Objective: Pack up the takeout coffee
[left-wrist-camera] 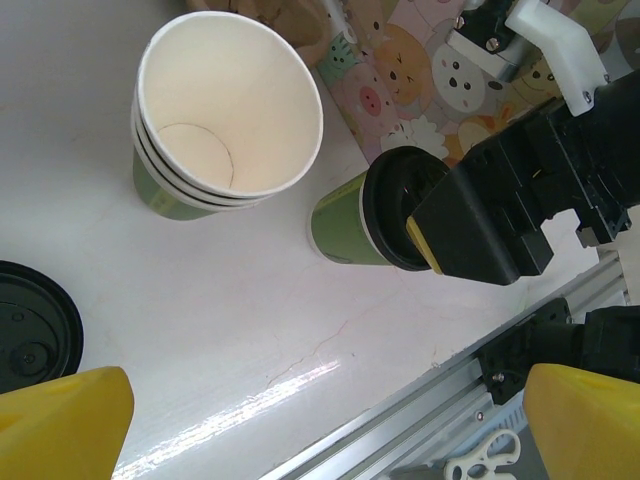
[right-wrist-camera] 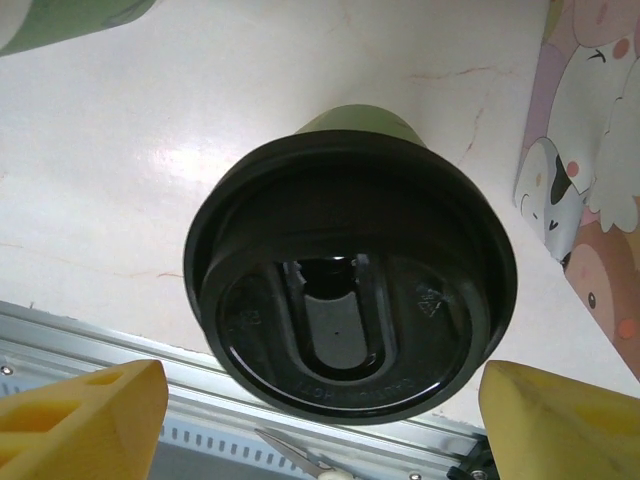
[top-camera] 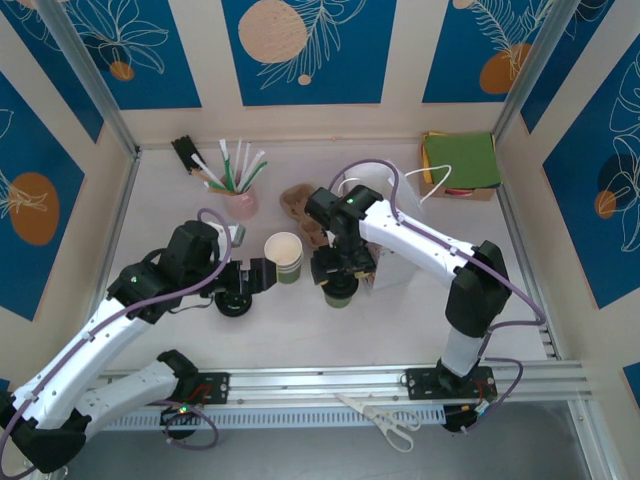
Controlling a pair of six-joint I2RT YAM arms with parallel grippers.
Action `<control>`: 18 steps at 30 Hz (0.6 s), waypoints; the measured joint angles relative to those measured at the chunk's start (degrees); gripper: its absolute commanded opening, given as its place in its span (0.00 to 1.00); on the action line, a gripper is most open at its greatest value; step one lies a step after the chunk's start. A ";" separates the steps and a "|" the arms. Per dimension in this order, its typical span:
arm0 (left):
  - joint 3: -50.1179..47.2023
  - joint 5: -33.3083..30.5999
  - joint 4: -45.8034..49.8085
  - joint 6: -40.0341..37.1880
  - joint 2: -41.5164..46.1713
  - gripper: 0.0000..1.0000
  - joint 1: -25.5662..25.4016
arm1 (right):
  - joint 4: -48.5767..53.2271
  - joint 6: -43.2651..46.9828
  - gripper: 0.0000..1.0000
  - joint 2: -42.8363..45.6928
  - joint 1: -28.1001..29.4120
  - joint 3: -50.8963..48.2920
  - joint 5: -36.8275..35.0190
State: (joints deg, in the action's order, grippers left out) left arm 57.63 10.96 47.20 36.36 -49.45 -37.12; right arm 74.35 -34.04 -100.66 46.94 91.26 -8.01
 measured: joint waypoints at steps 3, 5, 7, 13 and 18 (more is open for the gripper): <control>0.00 0.00 0.00 0.00 -0.04 1.00 0.00 | 0.63 0.17 0.85 -0.42 0.55 1.66 -0.52; -0.04 -0.02 -0.02 0.00 -0.15 1.00 0.00 | 0.74 0.37 0.85 -0.44 0.61 2.14 -0.79; -0.11 -0.02 -0.02 0.00 -0.17 1.00 0.00 | 1.05 0.55 0.85 -0.52 0.61 2.14 -0.96; -0.11 -0.02 0.00 -0.02 -0.20 1.00 0.00 | 1.07 0.59 0.86 -0.90 0.17 1.70 -0.98; -0.13 -0.02 0.00 -0.02 -0.33 1.00 0.00 | 0.85 0.63 0.86 -0.94 -0.37 1.55 -0.96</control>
State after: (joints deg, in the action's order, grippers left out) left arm 57.49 10.94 47.20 36.34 -49.78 -37.12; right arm 75.20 -33.41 -101.60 46.57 92.82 -8.97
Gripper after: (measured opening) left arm 0.998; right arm 0.860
